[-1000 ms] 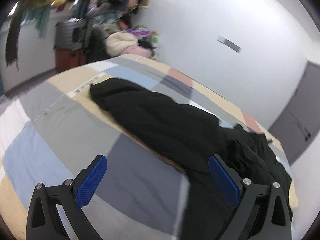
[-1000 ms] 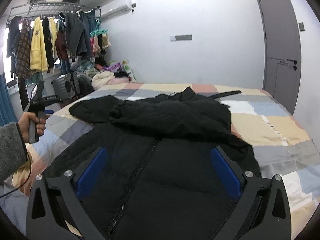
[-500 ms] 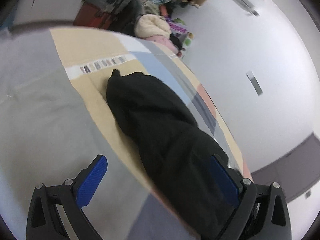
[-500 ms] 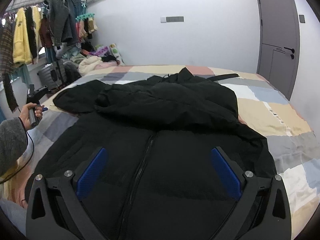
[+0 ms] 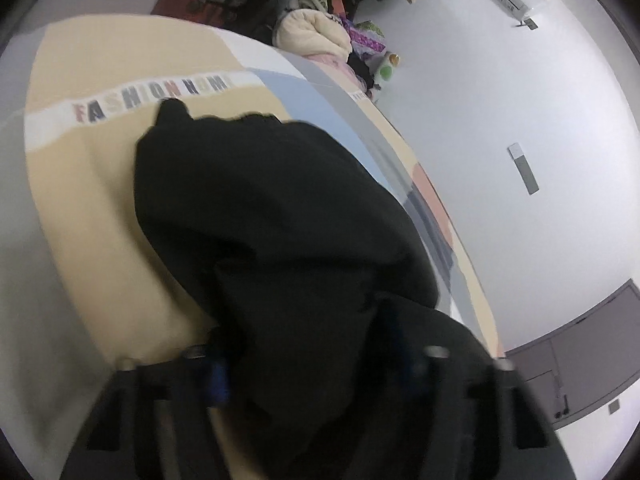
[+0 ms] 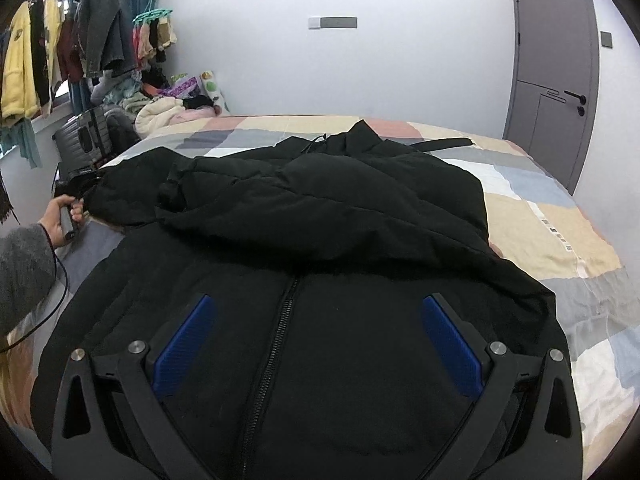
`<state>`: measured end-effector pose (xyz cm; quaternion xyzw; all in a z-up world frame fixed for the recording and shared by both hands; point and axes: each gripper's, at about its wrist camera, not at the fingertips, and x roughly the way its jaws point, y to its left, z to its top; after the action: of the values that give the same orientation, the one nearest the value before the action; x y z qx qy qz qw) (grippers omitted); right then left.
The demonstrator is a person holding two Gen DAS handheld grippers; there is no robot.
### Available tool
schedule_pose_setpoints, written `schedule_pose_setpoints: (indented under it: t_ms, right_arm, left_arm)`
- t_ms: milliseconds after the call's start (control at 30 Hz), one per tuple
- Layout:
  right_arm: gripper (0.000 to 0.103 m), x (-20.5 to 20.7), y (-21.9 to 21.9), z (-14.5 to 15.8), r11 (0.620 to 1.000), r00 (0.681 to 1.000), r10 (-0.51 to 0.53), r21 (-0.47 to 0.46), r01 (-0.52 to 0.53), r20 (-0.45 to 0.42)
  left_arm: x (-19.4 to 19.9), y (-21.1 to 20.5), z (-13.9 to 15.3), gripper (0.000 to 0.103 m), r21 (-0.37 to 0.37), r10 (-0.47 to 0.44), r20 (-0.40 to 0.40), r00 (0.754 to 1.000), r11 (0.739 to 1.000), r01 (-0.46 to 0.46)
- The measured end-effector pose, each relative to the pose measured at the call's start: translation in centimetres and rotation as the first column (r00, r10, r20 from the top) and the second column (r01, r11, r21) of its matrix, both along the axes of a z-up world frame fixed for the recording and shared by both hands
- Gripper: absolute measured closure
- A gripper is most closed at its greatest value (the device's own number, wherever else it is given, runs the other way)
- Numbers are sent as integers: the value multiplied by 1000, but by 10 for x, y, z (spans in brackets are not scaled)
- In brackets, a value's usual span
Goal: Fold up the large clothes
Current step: 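Lift the sleeve with the left gripper and carry it across the jacket body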
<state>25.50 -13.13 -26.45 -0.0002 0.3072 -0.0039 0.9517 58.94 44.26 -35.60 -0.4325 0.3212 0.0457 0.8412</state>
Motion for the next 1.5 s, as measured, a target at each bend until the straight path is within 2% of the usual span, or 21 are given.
schedule_pose_setpoints:
  t_ms: [100,200,433,567,633,767,967,1133,1167,1267,1433,1500]
  right_arm:
    - [0,-2,-2,0,1000,1000,5,-14,-5,-4]
    - [0,-7,-7,4,999,1000,7,-32,-7,7]
    - [0,-23,-27,11,1000,999,19,-14,-19,28]
    - [0,-32,-37,20,1000,998,17,16,-18,58]
    - [0,-37,-41,24,1000,997,16,18,-17,73]
    - [0,-49,-49,31,998,995,20,50,-25,94]
    - [0,-72,-63,41,999,989,5,50,-12,145]
    - [0,-88,-77,47,998,983,-13,61,2,185]
    - [0,-91,-78,48,998,981,-15,59,3,195]
    - [0,-97,-84,51,998,977,-21,55,9,214]
    - [0,-100,-101,51,996,970,-51,84,32,238]
    - [0,-99,-108,50,994,970,-59,99,37,236]
  left_arm:
    - [-4,-10,12,84,55,15,-13,1000,998,-14]
    - [-13,-22,37,92,127,35,-19,999,991,-33]
    - [-52,-49,111,95,274,60,17,998,960,-62]
    - [-73,-64,150,96,301,64,38,997,951,-73]
    - [-86,-75,174,96,314,53,68,996,947,-72]
    - [-111,-107,234,97,385,3,111,994,922,-46]
    - [-143,-164,295,97,452,-71,148,986,892,-4]
    - [-161,-222,333,97,527,-146,174,974,849,33]
    - [-163,-240,340,97,555,-169,168,971,830,49]
    - [-166,-281,354,97,602,-216,162,963,795,77]
    - [-167,-349,366,97,655,-284,147,947,746,122]
    - [-168,-378,366,97,683,-317,137,938,716,142]
